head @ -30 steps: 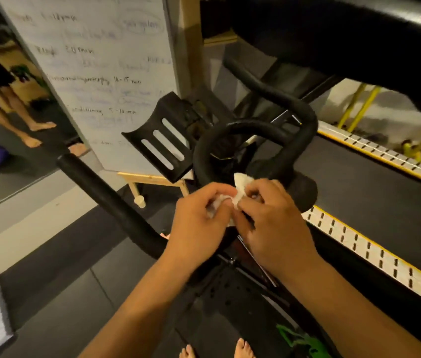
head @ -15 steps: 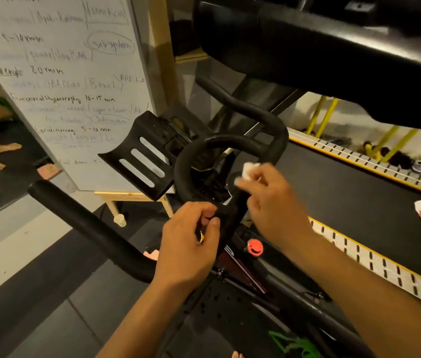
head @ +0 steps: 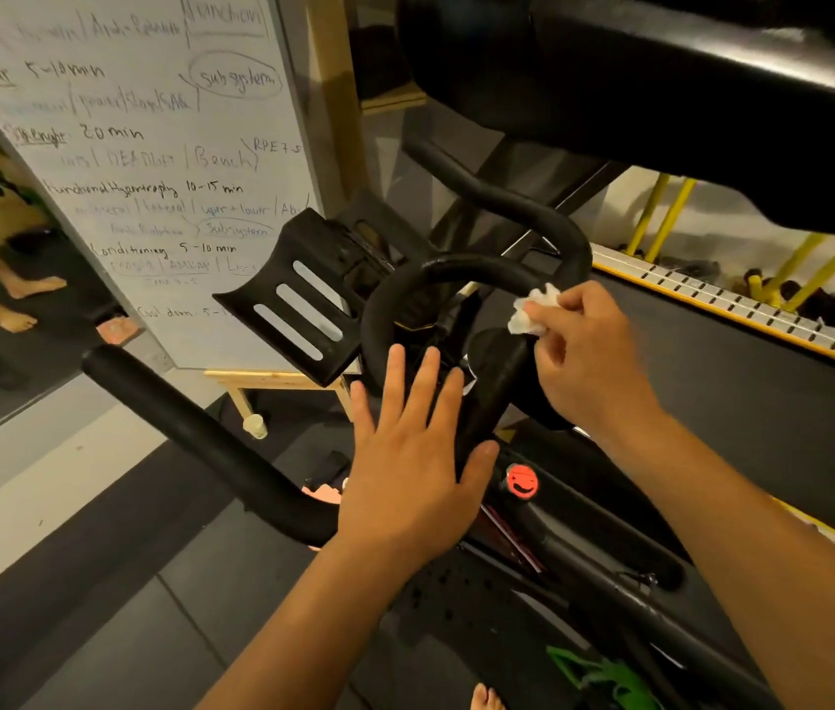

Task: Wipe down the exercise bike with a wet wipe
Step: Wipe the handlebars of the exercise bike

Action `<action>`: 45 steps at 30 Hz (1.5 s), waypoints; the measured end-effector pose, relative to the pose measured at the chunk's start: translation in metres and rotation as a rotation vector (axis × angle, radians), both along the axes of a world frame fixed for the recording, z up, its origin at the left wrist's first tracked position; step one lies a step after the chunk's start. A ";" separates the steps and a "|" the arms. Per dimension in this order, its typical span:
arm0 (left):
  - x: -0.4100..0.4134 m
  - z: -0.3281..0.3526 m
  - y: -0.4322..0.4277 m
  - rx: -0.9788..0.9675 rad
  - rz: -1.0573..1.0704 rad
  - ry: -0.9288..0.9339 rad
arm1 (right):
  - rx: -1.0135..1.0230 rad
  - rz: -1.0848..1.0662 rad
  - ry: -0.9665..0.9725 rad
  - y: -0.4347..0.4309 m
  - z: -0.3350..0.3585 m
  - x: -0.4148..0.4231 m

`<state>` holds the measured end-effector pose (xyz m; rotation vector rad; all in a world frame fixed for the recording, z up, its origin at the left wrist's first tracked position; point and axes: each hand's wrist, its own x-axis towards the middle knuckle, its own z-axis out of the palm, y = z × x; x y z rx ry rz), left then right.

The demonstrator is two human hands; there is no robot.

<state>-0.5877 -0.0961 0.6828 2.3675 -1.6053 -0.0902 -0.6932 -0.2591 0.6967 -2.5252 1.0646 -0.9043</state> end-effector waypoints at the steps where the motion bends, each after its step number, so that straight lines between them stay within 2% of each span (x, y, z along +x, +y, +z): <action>1: -0.001 -0.001 -0.001 0.011 0.001 -0.030 | 0.013 0.004 -0.057 0.012 -0.003 -0.003; 5: -0.001 -0.001 -0.002 0.037 0.003 0.026 | 0.063 0.122 -0.115 0.051 -0.017 -0.014; 8: 0.003 0.004 -0.004 0.026 -0.011 0.012 | 0.093 0.244 -0.110 0.035 -0.011 -0.017; 10: 0.016 0.013 -0.017 -0.024 -0.012 -0.042 | 0.076 0.185 -0.074 0.003 -0.005 -0.016; 13: 0.042 0.023 -0.045 -0.050 0.052 0.002 | 0.131 0.019 -0.034 -0.035 -0.001 -0.009; 17: 0.049 0.005 -0.056 -0.095 0.083 0.086 | 0.129 -0.032 -0.044 -0.011 0.001 -0.009; 21: 0.051 0.000 -0.058 -0.160 0.077 0.082 | 0.052 0.226 -0.048 0.061 -0.013 -0.019; 24: 0.053 -0.001 -0.059 -0.164 0.074 0.073 | 0.041 0.341 -0.026 0.056 -0.011 -0.021; 28: 0.053 -0.001 -0.058 -0.162 0.078 0.089 | 0.029 0.066 0.011 -0.018 0.005 -0.013; 31: 0.053 -0.001 -0.057 -0.165 0.076 0.087 | 0.101 -0.089 0.028 -0.027 0.007 -0.010; 34: 0.054 -0.002 -0.058 -0.164 0.079 0.086 | 0.135 -0.110 0.058 0.014 0.000 -0.013; 38: 0.053 -0.003 -0.059 -0.174 0.088 0.072 | 0.182 -0.027 0.154 0.059 -0.014 -0.032; 40: 0.053 -0.003 -0.059 -0.178 0.080 0.077 | 0.224 -0.027 0.179 0.045 -0.010 -0.040; 45: 0.052 -0.001 -0.060 -0.183 0.092 0.085 | 0.277 -0.214 0.142 -0.002 0.006 -0.030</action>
